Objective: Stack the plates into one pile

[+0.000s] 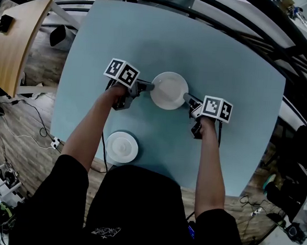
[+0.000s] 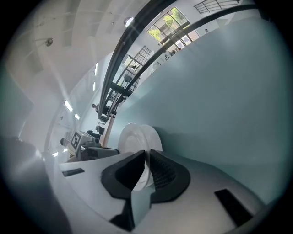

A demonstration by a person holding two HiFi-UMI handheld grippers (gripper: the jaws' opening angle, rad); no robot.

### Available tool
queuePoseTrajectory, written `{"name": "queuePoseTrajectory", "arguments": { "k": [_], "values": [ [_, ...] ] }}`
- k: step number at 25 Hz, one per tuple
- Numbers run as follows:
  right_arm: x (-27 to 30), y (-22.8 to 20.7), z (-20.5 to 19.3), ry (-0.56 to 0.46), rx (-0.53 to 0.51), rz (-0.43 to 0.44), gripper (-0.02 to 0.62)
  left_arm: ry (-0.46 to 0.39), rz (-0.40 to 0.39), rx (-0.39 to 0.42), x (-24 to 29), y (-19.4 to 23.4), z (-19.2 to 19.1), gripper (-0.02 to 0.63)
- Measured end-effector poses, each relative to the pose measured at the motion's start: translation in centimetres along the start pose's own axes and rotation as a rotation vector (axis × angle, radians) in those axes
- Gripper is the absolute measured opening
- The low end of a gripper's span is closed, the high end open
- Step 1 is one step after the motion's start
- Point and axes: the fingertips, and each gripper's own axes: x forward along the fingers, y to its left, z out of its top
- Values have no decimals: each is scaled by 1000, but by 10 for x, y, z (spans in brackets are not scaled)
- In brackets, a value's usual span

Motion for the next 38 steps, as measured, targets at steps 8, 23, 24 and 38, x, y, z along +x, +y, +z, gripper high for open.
{"name": "queuePoseTrajectory", "arguments": {
  "k": [8,23,24,38],
  "values": [
    [9,-4,2,16,-8,-10,35,25,18,1,3,10,-2,31],
    [7,-6,11,-10,-19,-30,35,39,55,16,7,11,0,37],
    [7,-7,11,-13,-19,-31,34,42,57,20,7,10,-1,37],
    [2,-10,14,-23,-63,-76,31,14,95,30,5,12,2,37]
  ]
}}
